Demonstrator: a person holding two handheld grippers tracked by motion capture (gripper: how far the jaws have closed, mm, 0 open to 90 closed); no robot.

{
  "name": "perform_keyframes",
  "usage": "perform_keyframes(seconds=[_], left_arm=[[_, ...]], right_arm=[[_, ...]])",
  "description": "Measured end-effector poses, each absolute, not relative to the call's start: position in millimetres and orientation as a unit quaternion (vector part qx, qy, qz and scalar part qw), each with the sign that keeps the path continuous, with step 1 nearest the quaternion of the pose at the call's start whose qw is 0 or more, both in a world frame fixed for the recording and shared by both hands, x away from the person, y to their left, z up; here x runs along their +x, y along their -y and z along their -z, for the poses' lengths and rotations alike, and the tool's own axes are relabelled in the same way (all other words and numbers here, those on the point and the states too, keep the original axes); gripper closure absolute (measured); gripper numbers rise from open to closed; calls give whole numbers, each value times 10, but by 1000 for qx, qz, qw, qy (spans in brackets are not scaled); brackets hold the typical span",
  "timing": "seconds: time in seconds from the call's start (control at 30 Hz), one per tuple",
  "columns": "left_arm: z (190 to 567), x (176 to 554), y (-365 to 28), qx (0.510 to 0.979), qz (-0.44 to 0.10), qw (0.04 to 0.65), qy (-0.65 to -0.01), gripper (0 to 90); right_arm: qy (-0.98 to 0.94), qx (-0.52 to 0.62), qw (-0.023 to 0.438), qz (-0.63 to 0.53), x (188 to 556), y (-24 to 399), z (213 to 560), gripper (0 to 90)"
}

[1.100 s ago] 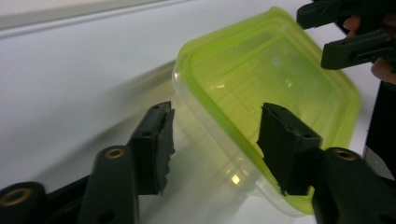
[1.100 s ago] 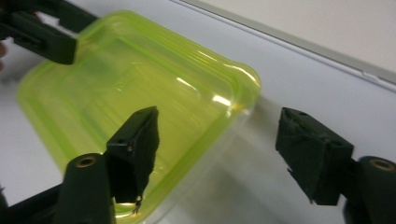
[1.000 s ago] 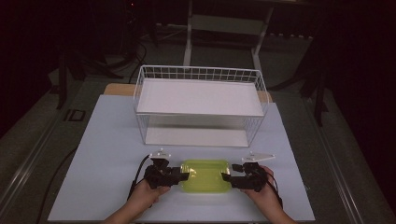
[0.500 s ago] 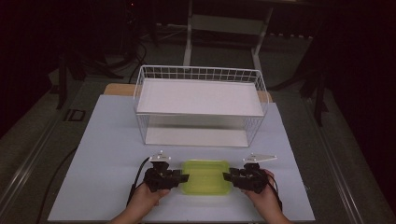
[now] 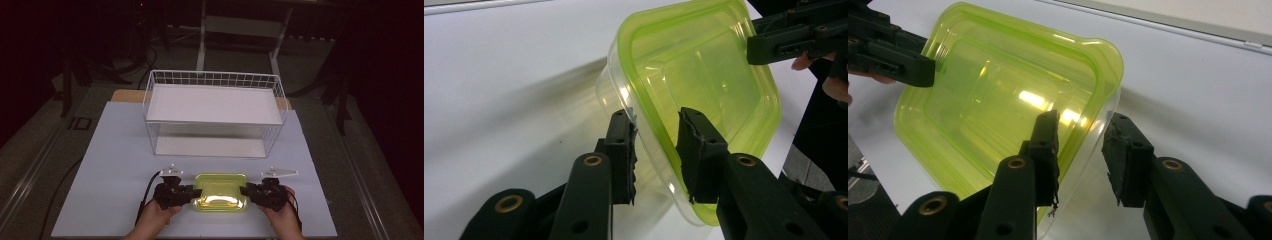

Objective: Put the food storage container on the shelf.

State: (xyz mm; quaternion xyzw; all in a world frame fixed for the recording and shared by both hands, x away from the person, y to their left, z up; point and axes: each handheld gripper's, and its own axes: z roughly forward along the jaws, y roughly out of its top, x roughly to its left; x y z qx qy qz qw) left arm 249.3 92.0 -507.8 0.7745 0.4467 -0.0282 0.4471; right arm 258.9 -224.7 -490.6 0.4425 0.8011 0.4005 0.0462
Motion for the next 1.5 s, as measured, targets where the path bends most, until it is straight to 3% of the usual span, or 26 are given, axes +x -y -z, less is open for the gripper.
perform_keyframes(seconds=[0.67,0.93,1.5], left_arm=[[4994,2401,-912,770,30,440,-461,770],[4921,2400,-922,767,17,443,-465,803],[4569,2898,-1133,736,-44,499,-454,808]], right_arm=[[-780,473,18,-409,2488,2255,4848,751],[-781,468,34,-412,2491,2227,4789,771],[-759,459,80,-454,3003,2030,4347,776]])
